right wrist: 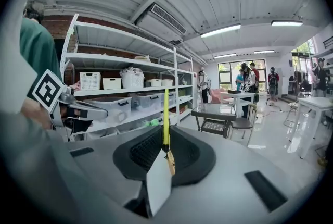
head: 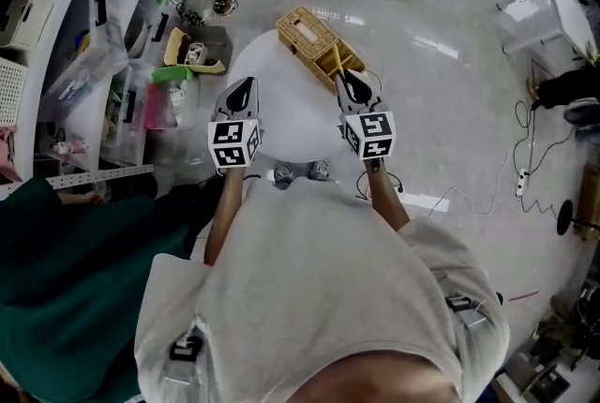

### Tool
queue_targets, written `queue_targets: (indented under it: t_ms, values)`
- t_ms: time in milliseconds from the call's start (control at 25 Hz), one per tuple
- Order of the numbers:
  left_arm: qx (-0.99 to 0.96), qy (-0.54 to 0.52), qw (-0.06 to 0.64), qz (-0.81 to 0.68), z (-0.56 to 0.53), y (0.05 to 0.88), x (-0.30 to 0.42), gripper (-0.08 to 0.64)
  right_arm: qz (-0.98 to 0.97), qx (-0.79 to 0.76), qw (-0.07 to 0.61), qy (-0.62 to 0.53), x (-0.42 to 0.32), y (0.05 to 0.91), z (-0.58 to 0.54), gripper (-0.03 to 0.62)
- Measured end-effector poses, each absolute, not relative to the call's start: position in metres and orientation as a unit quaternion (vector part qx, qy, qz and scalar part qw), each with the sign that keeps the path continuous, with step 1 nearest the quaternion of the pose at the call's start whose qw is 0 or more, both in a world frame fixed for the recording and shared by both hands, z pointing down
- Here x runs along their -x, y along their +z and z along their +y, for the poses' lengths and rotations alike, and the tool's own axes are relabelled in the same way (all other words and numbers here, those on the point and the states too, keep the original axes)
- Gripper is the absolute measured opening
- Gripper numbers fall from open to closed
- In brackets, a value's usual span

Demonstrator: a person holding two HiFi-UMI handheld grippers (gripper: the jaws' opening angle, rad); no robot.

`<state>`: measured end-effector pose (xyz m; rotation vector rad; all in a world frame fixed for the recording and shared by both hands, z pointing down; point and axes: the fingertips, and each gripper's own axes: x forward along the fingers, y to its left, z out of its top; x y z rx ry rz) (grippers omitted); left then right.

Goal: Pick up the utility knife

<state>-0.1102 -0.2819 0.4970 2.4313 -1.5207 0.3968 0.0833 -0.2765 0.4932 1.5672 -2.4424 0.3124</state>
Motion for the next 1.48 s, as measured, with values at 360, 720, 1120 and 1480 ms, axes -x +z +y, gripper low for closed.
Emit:
queue_targets:
  t_ms: [360,720,1120,1480]
  values:
    - [-0.838,0.123,0.099,-0.522,-0.298,0.476,0.109,0.021,-0.828,-0.545,0.098,0.091,-0.091,0.479,-0.289,0.067]
    - [-0.839,0.12,0.093,-0.523,-0.302,0.471,0.107,0.02,-0.829,-0.543,0.1,0.088,-0.09,0.479,-0.292,0.067]
    - [-0.839,0.124,0.094,-0.521,-0.303,0.474,0.104,0.021,-0.829,-0.543,0.1,0.091,-0.093,0.479,-0.294,0.066]
    - [-0.841,0.123,0.095,-0.519,-0.302,0.474,0.101,0.021,-0.828,-0.544,0.102,0.093,-0.092,0.48,-0.292,0.067]
